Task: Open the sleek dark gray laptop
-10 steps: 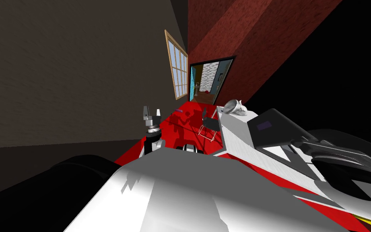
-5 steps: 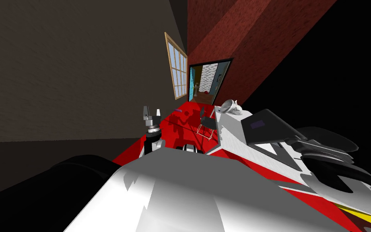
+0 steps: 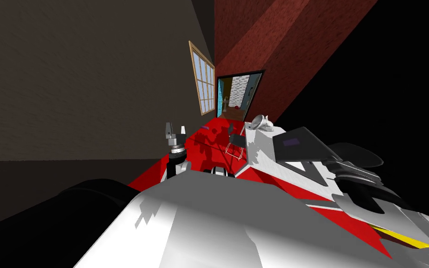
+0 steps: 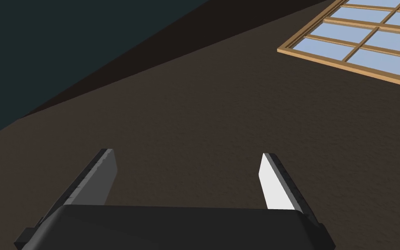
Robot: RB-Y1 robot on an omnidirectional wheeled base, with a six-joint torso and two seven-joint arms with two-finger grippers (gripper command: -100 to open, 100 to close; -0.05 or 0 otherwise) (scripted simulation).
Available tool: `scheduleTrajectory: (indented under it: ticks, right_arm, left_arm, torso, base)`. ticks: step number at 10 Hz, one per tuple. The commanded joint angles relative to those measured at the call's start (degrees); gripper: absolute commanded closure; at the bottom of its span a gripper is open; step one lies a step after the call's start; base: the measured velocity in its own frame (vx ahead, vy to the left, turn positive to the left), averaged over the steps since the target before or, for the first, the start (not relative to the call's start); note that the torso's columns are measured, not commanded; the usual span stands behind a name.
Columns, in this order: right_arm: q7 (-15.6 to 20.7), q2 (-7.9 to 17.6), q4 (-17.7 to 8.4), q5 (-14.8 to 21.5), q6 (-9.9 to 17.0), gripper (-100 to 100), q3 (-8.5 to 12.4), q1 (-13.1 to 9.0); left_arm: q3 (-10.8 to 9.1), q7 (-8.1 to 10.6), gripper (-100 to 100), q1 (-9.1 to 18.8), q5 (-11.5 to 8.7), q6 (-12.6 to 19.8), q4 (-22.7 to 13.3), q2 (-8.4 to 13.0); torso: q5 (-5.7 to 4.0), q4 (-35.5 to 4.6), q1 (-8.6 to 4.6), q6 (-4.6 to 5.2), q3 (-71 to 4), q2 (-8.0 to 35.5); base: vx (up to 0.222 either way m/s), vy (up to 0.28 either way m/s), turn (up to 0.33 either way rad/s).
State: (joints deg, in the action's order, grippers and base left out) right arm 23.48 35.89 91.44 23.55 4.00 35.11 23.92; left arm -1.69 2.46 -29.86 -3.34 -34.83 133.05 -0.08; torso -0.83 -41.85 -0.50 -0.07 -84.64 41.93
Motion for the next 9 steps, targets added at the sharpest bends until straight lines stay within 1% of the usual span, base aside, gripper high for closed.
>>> scheduleTrajectory:
  ticks: [1,2,5,6,8,9]
  right_arm:
    - [-0.8,-2.6,-2.7,-0.8,-3.1,100,0.0,-2.1]
    - [-0.8,-2.6,-2.7,-0.8,-3.1,100,0.0,-2.1]
    - [-1.8,-6.6,-6.4,-1.9,-7.0,100,-0.2,-5.0]
    - [-1.8,-6.6,-6.4,-1.9,-7.0,100,-0.2,-5.0]
    - [-2.4,-9.3,-8.8,-2.7,-9.7,100,-0.4,-6.8]
    - [-2.7,-10.6,-10.0,-3.0,-11.0,100,-0.5,-7.8]
  left_arm:
    - [0.0,0.0,0,0.0,0.0,0.0,0.0,0.0]
    - [-0.01,0.0,0,0.0,0.0,0.0,0.0,0.0]
    - [0.0,0.0,0,0.0,0.0,0.0,0.0,0.0]
    - [0.0,0.0,0,0.0,0.0,0.0,0.0,0.0]
    - [0.0,0.0,0,0.0,0.0,0.0,0.0,0.0]
    - [0.0,0.0,0,0.0,0.0,0.0,0.0,0.0]
  torso:
    - [0.31,-0.1,0.21,-0.05,-0.1,-0.1]
    - [0.28,-0.1,0.16,-0.07,-0.1,-0.1]
    - [0.22,0.0,0.21,-0.22,-0.1,-0.1]
    - [0.11,0.0,0.12,-0.29,-0.1,-0.2]
    - [0.1,0.0,0.34,-0.38,-0.1,-0.2]
    - [0.06,0.1,0.22,-0.43,-0.2,-0.3]
  base:
    - [-0.026,-0.072,-0.118]
    - [-0.024,-0.074,-0.055]
    - [-0.021,-0.068,-0.063]
    - [-0.012,-0.06,-0.008]
    - [-0.011,-0.058,-0.064]
    - [-0.021,-0.068,-0.075]
